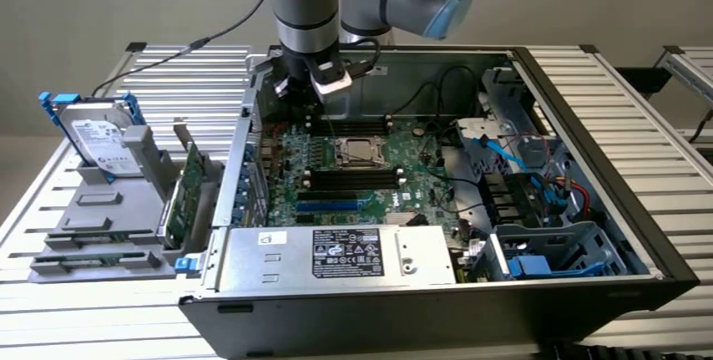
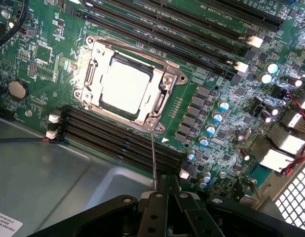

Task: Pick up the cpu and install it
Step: 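Close the cpu cover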

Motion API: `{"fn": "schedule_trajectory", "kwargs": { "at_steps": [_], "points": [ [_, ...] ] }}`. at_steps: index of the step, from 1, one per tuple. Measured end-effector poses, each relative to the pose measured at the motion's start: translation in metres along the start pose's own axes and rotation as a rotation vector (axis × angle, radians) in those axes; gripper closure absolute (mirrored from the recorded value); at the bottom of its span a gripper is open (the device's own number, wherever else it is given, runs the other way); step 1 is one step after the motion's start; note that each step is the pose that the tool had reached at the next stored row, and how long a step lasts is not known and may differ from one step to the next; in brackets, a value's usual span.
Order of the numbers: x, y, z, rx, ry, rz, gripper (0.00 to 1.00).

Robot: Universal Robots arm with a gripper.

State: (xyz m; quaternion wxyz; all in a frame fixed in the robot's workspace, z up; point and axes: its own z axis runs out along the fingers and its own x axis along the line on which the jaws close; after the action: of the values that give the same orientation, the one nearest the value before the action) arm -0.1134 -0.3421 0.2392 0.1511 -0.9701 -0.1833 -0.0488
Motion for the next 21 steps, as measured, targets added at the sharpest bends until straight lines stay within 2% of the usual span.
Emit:
{"fn": "schedule_trajectory", "kwargs": {
  "at_steps": [6,13,18,21],
  "points": [
    [0.008,0.0035,0.0002,-0.0002,0.0014,0.005,0.89],
    [0.019,0.0083,0.0006,0.0031,0.0037,0.007,0.89],
    [0.020,0.0105,0.0004,0.0066,0.0096,0.020,0.89],
    [0.019,0.0128,0.0020,0.0052,0.0140,0.034,0.89]
  ]
}}
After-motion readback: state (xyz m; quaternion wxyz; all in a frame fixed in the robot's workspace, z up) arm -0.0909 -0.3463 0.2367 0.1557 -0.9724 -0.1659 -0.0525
